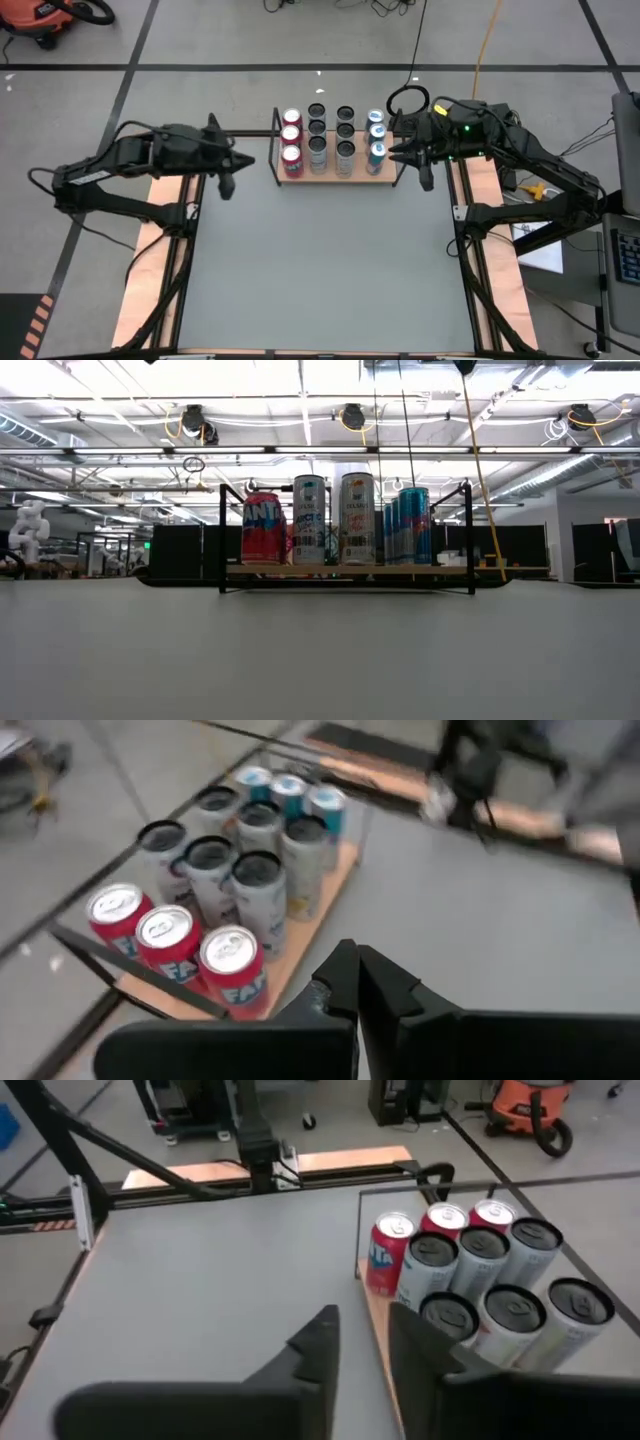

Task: Place canned beverage on shelf
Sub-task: Return to Home Position

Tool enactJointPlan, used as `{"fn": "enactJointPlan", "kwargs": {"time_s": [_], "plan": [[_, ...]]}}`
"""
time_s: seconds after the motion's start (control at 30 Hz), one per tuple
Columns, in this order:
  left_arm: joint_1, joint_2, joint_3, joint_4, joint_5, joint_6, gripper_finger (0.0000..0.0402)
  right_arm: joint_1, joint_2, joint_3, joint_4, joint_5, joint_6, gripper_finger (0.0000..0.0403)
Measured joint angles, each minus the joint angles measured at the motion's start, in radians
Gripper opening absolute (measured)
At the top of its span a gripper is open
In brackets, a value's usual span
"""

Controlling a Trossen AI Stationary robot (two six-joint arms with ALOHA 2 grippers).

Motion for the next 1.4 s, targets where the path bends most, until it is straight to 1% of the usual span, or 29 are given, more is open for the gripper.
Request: {"fn": "enactJointPlan", "kwargs": {"time_s": [0.1,0.17,0.23,0.33,0.43,0.57,0.7,0.8,0.93,1.03,1.17,1.3,1.4], "plan": [[-0.010,-0.036,-0.020,-0.044,0.040,0.155,0.0003,0.000,-0.010,0.000,0.013,-0.020,0.001,0.0022],[-0.012,-0.076,-0.062,-0.039,0.053,0.212,0.0003,0.000,-0.021,0.000,0.031,-0.021,0.011,0.0006],[-0.011,-0.124,-0.107,0.001,0.087,0.217,0.0003,0.000,-0.032,0.000,0.060,-0.021,0.040,0.0006],[-0.013,-0.200,-0.171,0.047,0.120,0.168,0.0003,0.000,-0.051,0.000,0.095,-0.020,0.051,0.0001],[-0.013,-0.264,-0.228,0.088,0.125,0.137,0.0003,0.000,-0.073,0.000,0.106,-0.019,0.028,0.0001],[-0.013,-0.329,-0.290,0.143,0.116,0.158,0.0003,0.000,-0.112,-0.026,0.109,-0.019,0.004,0.0000],[-0.013,-0.367,-0.352,0.243,0.065,0.213,0.0003,0.009,-0.186,-0.118,0.187,-0.021,0.039,0.0000],[-0.012,-0.380,-0.413,0.334,0.063,0.224,0.0003,0.021,-0.256,-0.222,0.267,-0.022,0.068,0.0000],[-0.012,-0.382,-0.488,0.377,0.073,0.145,0.0003,0.029,-0.342,-0.343,0.325,-0.023,0.097,0.0000],[-0.012,-0.380,-0.547,0.419,0.080,0.089,0.0003,0.029,-0.390,-0.405,0.331,-0.022,0.073,0.0000],[-0.012,-0.378,-0.631,0.526,0.081,0.085,0.0003,0.024,-0.430,-0.479,0.332,-0.026,0.076,0.0000],[-0.012,-0.375,-0.709,0.615,0.072,0.084,0.0003,0.023,-0.455,-0.552,0.331,-0.116,0.077,0.0000],[-0.012,-0.371,-0.758,0.671,0.064,0.063,0.0003,0.024,-0.465,-0.597,0.345,-0.152,0.077,0.0000]]}}
